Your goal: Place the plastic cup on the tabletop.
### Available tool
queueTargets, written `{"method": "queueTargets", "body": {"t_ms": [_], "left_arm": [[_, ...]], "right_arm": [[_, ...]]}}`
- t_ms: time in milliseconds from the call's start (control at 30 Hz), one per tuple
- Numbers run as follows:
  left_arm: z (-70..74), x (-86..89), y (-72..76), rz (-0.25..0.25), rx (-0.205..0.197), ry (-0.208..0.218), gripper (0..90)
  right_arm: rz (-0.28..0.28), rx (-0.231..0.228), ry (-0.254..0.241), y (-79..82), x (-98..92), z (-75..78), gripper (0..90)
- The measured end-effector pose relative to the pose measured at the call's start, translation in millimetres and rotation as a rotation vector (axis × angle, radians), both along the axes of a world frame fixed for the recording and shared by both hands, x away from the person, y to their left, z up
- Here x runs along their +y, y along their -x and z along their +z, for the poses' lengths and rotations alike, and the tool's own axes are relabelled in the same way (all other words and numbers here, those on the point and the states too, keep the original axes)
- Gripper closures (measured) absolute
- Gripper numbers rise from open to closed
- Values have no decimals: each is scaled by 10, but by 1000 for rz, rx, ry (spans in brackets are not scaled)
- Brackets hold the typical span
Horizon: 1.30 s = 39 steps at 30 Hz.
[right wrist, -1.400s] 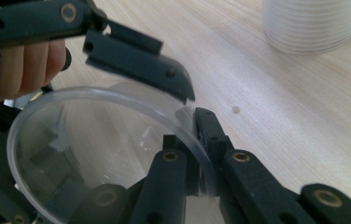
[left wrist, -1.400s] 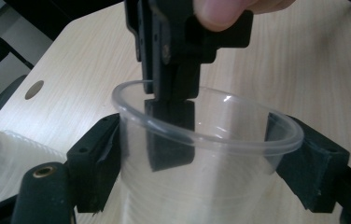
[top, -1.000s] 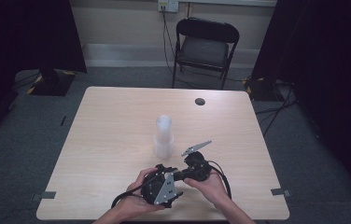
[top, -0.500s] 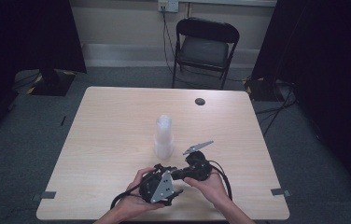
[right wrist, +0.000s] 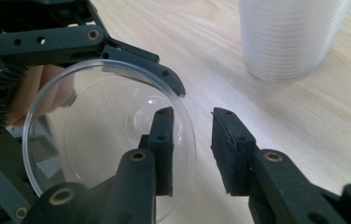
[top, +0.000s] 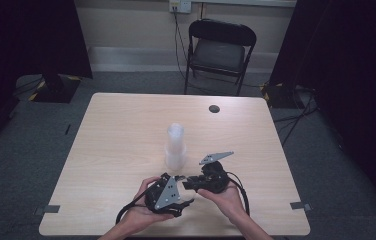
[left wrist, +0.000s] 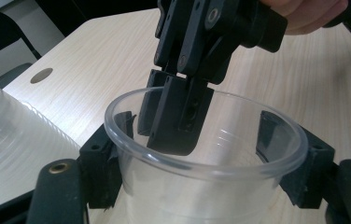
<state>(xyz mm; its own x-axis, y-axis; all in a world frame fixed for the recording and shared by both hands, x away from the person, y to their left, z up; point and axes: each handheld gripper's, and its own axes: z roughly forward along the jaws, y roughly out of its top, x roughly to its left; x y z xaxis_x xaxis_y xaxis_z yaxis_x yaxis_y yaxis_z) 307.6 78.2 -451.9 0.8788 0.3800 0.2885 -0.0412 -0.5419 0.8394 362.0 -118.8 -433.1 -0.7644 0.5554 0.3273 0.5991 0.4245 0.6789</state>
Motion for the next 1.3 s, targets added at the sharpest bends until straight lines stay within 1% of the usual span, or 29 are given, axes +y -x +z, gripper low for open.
{"method": "queueTargets", "body": {"t_ms": [33, 133, 167, 200, 267, 300, 333, 367, 400, 467, 500, 533, 567, 667, 733, 767, 800, 833, 867, 1000, 1067, 1167, 1267, 1300], "left_arm": [[-4, 0, 0, 0, 7, 13, 280], [-11, 21, -23, 9, 24, 30, 280], [-11, 35, -35, 17, 30, 28, 280], [-17, 40, -45, 23, 45, 39, 280], [-20, 62, -64, 34, 54, 40, 282], [-24, 69, -70, 39, 66, 55, 282], [-22, 82, -81, 42, 68, 50, 282], [-24, 91, -85, 47, 75, 62, 282], [-20, 105, -94, 51, 72, 55, 282], [-23, 121, -103, 59, 70, 64, 282], [-23, 127, -107, 62, 76, 66, 282], [-27, 132, -112, 68, 81, 77, 282], [-26, 140, -116, 71, 84, 76, 282], [-25, 162, -131, 79, 98, 95, 280], [-16, 182, -144, 81, 98, 105, 278], [-16, 187, -145, 87, 110, 128, 278], [-9, 202, -155, 90, 111, 131, 278], [-10, 212, -160, 96, 117, 142, 279], [-4, 232, -171, 98, 119, 140, 279], [6, 286, -220, 122, 152, 180, 279], [8, 312, -250, 136, 173, 207, 279], [18, 369, -294, 157, 199, 227, 280], [40, 431, -316, 184, 201, 251, 280], [46, 451, -324, 184, 198, 253, 280]], "right_arm": [[-2, -6, -2, 2, -3, 6, 690], [-5, -20, -9, 3, -13, 17, 676], [-8, -23, -14, 5, -18, 21, 676], [-9, -30, -22, 6, -25, 28, 674], [-9, -51, -40, 10, -39, 46, 673], [-11, -59, -50, 12, -46, 55, 673], [-16, -71, -56, 16, -54, 65, 672], [-17, -88, -74, 22, -65, 75, 671], [-22, -103, -86, 26, -76, 87, 673], [-36, -125, -104, 30, -99, 111, 673], [-39, -134, -111, 32, -109, 123, 675], [-39, -139, -115, 32, -117, 132, 674], [-43, -146, -121, 32, -126, 145, 674], [-53, -159, -136, 31, -154, 166, 674], [-58, -166, -143, 27, -172, 175, 674], [-64, -168, -146, 27, -180, 180, 674], [-65, -171, -149, 24, -190, 185, 673], [-68, -175, -153, 24, -200, 191, 672], [-73, -178, -162, 24, -211, 198, 672], [-84, -190, -172, 0, -256, 220, 668], [-89, -189, -176, -19, -277, 224, 668], [-100, -191, -176, -40, -312, 216, 666], [-112, -195, -168, -53, -355, 211, 659], [-118, -199, -168, -54, -372, 214, 658]]}}
